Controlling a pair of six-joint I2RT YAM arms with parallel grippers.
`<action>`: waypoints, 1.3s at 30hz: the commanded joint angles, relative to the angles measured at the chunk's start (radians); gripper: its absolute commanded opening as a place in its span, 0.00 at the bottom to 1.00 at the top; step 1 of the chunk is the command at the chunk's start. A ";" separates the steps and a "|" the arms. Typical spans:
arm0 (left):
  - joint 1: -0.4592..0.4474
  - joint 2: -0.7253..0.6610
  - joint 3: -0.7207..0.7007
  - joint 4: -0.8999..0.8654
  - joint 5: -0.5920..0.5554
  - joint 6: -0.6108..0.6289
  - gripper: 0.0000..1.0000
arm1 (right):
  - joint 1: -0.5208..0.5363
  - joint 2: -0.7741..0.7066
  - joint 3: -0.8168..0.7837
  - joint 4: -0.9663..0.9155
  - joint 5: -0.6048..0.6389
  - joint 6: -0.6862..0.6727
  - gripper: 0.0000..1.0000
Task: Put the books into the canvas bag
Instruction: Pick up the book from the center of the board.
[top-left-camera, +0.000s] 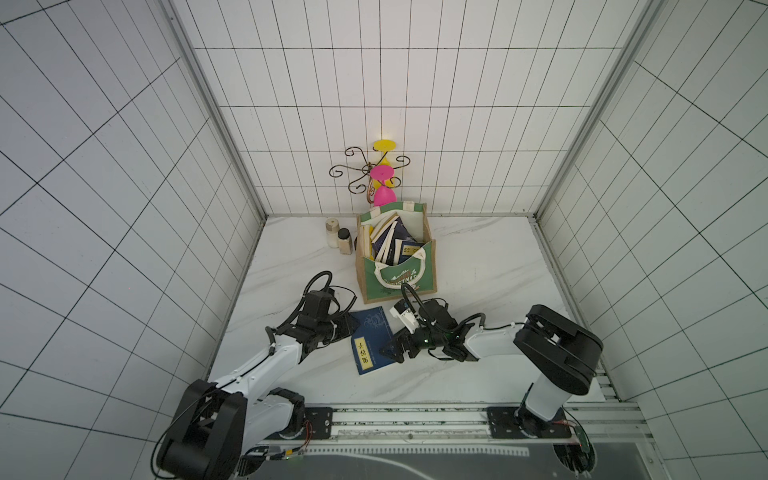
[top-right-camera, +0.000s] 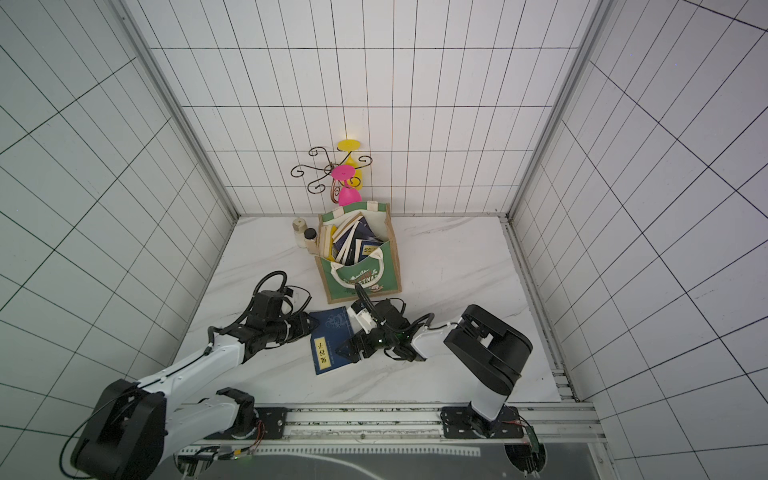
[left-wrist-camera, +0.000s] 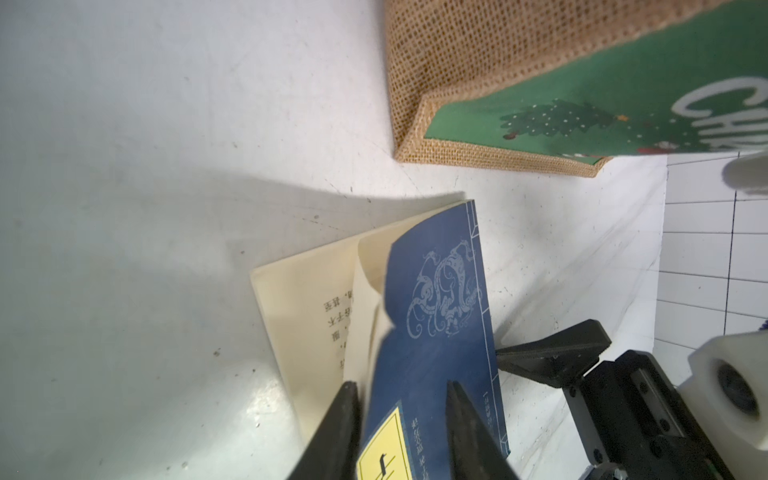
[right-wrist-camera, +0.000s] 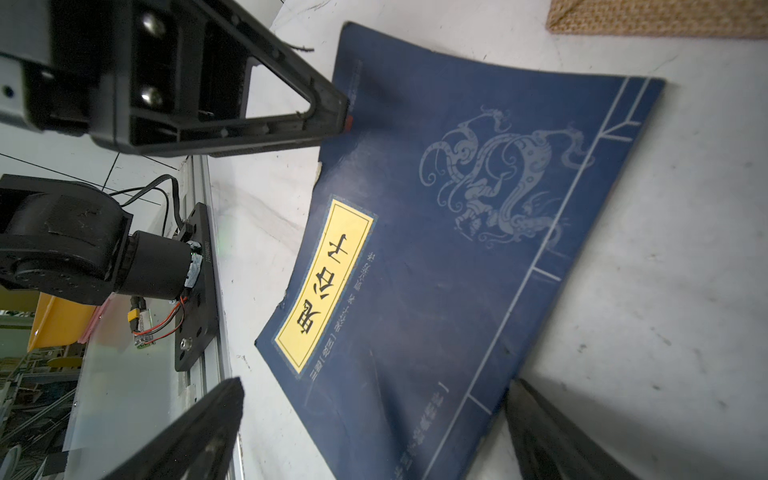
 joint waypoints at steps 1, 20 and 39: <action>-0.001 0.029 -0.008 0.053 0.036 0.021 0.28 | 0.007 0.013 0.043 0.022 -0.025 0.006 0.99; -0.009 -0.219 -0.123 0.283 0.272 0.057 0.00 | -0.114 0.024 -0.067 0.189 -0.158 0.074 0.99; -0.163 -0.315 -0.167 0.354 0.249 0.040 0.00 | -0.154 0.098 -0.203 0.828 -0.375 0.388 0.24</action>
